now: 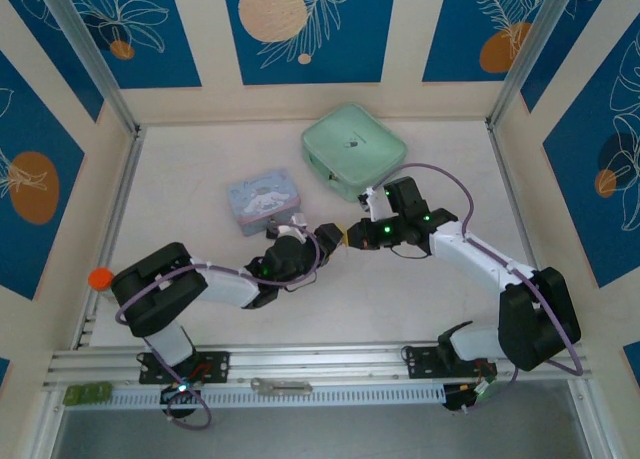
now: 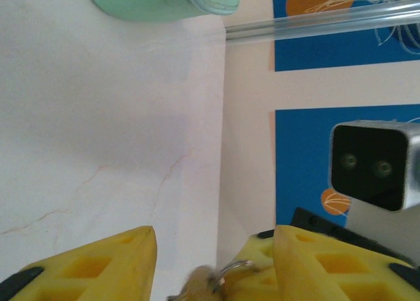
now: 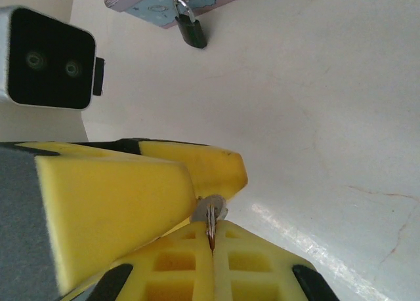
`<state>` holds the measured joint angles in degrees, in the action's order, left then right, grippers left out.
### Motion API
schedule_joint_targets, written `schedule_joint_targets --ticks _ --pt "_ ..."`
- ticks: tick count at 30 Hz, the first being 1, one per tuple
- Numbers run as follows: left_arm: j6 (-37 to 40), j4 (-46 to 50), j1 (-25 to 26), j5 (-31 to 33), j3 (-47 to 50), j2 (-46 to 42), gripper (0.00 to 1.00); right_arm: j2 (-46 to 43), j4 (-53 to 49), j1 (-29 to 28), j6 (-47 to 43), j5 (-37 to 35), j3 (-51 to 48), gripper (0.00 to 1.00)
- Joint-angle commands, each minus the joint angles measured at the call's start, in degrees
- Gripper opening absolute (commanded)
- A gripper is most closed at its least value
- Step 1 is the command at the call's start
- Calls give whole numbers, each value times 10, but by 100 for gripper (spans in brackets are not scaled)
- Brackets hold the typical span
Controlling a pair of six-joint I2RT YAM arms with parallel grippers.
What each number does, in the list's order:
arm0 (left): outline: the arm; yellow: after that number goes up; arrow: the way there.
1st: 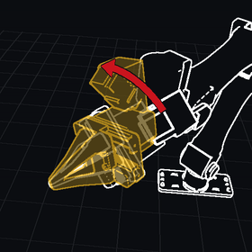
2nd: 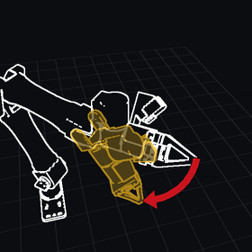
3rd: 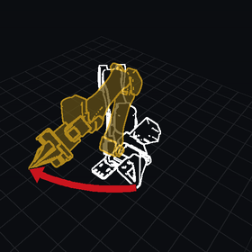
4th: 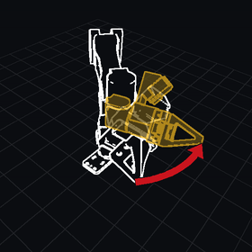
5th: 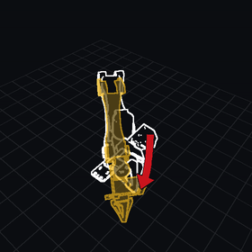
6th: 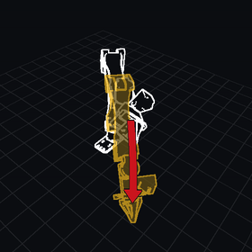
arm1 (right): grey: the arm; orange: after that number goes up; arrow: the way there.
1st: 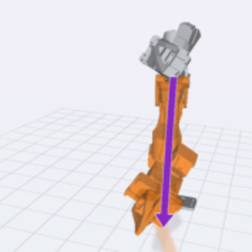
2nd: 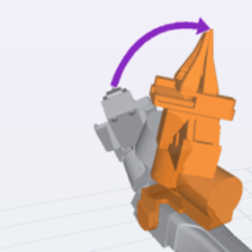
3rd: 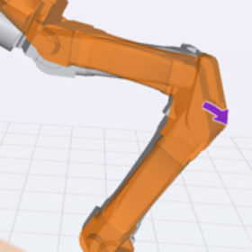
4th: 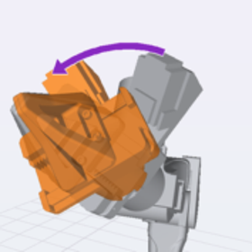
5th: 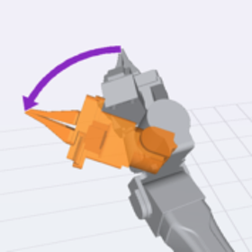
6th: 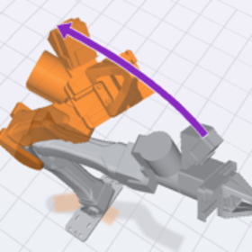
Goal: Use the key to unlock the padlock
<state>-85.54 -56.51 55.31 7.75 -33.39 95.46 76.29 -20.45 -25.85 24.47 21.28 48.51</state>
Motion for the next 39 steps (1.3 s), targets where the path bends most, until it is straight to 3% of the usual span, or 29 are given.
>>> schedule_joint_targets --ticks 1,6,13,18,22,24,26,28,30,34,39 --pt "0 -54 5 -6 -6 -5 43 -6 7 -6 8 26 -15 0" --pt "0 -56 5 -5 -10 -2 33 -12 12 -6 12 26 -24 0" --pt "-4 -62 5 -1 -3 3 28 -26 0 -4 8 20 -25 0" --pt "-1 -70 3 2 2 4 11 -33 -2 -3 9 21 -33 0" --pt "6 -65 2 -4 -1 3 5 -42 0 -1 8 26 -34 0" --pt "17 -63 0 -7 1 -1 2 -53 -7 2 -2 30 -33 9" --pt "40 -58 -6 -19 -1 -9 0 -73 -18 12 -14 32 -34 29" --pt "78 -46 -18 -49 -3 -20 0 -101 -25 32 -24 44 -37 46" --pt "131 -18 -35 -99 -11 -37 0 -133 -24 64 -29 71 -43 54" --pt "237 75 -62 -221 -51 -65 0 -171 7 104 -29 151 -57 57" --pt "334 154 -77 -356 -102 -85 0 -181 52 99 -26 203 -75 53"
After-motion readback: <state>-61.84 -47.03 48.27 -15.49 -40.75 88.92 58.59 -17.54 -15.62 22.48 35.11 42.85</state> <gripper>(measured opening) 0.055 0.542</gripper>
